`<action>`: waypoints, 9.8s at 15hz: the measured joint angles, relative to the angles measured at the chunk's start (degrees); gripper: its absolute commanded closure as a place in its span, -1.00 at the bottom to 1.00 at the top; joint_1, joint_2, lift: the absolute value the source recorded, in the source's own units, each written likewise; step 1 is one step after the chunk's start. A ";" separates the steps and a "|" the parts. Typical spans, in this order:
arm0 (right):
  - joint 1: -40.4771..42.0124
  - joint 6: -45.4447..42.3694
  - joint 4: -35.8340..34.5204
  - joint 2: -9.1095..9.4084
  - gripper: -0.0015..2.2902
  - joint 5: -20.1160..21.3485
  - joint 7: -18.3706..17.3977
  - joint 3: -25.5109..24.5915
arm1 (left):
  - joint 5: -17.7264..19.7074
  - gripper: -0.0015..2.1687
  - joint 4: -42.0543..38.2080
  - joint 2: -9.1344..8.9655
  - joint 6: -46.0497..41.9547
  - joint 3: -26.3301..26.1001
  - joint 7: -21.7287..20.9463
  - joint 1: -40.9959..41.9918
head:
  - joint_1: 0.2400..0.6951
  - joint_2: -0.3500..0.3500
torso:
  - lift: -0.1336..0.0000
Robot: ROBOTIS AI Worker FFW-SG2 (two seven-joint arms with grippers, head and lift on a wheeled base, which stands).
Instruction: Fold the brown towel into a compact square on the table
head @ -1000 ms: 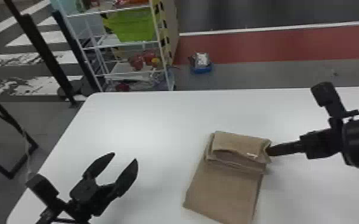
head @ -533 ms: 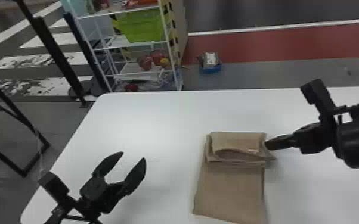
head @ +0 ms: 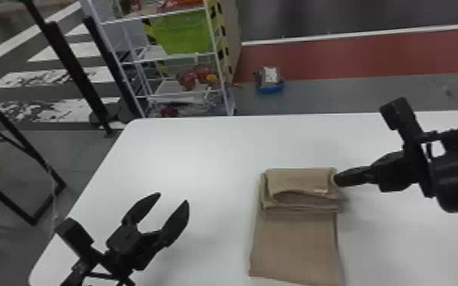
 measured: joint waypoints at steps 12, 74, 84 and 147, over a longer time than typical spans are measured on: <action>15.38 -10.42 -34.10 -9.95 -0.88 22.92 10.35 5.47 | 0.10 -0.96 0.27 0.00 0.00 0.24 -0.29 -0.58 | 1.00 0.57 | -1.00; 2.26 -17.23 -17.15 0.00 0.13 31.51 4.74 13.04 | -16.86 -0.96 3.22 0.00 10.37 -0.80 -24.26 -9.50 | 1.00 0.59 | -1.00; 2.81 -17.35 -19.28 0.00 0.13 26.98 4.31 12.19 | -21.74 -0.96 4.15 0.00 20.14 -10.38 -20.90 -19.65 | 1.00 0.37 | -1.00; 17.23 -14.12 -43.12 -4.37 0.13 21.88 10.53 21.57 | -32.47 -0.96 23.48 3.96 10.82 -7.38 -24.40 -29.67 | 1.00 0.83 | -1.00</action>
